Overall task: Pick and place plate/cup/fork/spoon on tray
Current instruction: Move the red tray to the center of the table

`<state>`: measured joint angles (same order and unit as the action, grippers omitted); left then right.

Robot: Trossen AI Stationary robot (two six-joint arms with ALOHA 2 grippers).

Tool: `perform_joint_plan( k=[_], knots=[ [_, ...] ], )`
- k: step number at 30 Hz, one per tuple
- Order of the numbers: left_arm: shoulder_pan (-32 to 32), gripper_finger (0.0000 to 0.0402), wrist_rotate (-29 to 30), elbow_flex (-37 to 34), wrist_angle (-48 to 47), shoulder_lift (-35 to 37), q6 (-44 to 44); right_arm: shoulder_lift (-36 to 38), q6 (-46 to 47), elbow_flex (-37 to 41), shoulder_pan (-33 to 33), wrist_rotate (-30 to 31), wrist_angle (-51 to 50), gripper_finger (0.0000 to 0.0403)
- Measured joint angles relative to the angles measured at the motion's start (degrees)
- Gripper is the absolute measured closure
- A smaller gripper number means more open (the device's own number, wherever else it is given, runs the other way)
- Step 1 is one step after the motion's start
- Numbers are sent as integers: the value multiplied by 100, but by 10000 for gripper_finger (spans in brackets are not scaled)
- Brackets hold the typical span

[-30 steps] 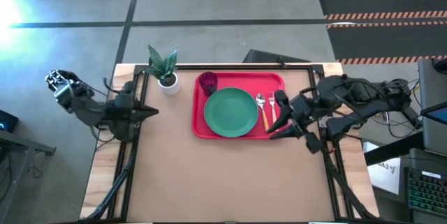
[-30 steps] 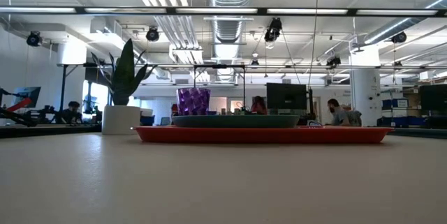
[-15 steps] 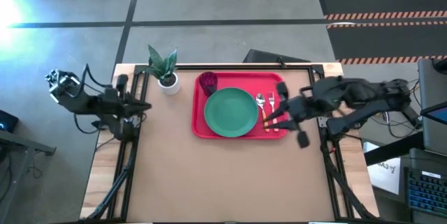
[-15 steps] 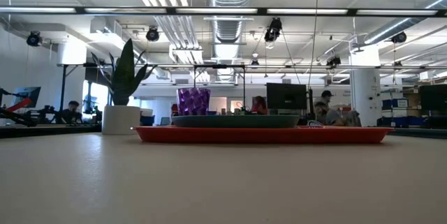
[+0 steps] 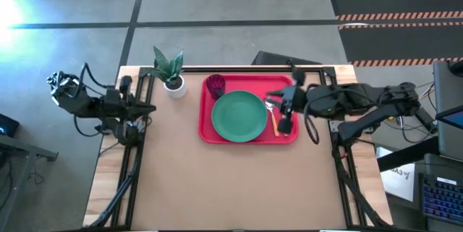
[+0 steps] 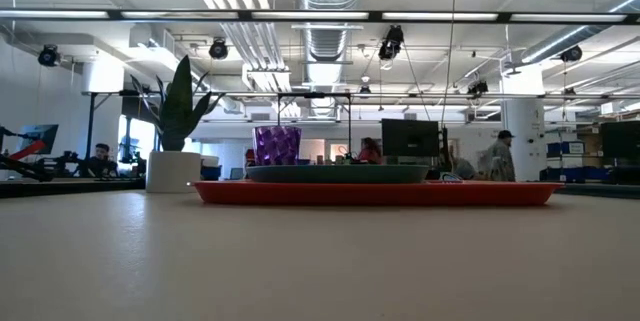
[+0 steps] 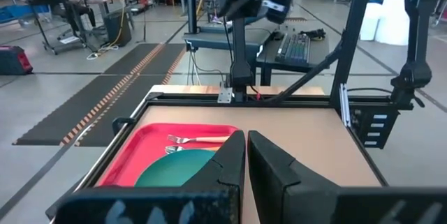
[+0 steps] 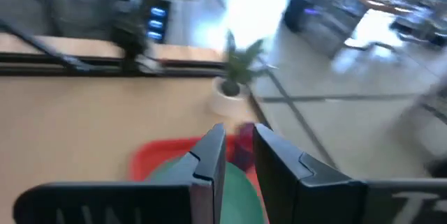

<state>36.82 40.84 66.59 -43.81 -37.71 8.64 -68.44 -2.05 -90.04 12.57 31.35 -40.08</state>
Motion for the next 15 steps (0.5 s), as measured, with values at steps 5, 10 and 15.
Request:
perform_joint_plan(
  k=[5, 10, 15],
  knots=[
    [0, 402, -2, 0, 5, 44, -28, 325, 198, 40, -501, 28, -324, 342],
    [0, 402, -2, 2, -7, 225, -318, 415, 58, 49, -1196, 29, -287, 342],
    [0, 402, -2, 0, -26, 443, -476, 366, 74, 63, -1806, -214, -104, 342]
  ],
)
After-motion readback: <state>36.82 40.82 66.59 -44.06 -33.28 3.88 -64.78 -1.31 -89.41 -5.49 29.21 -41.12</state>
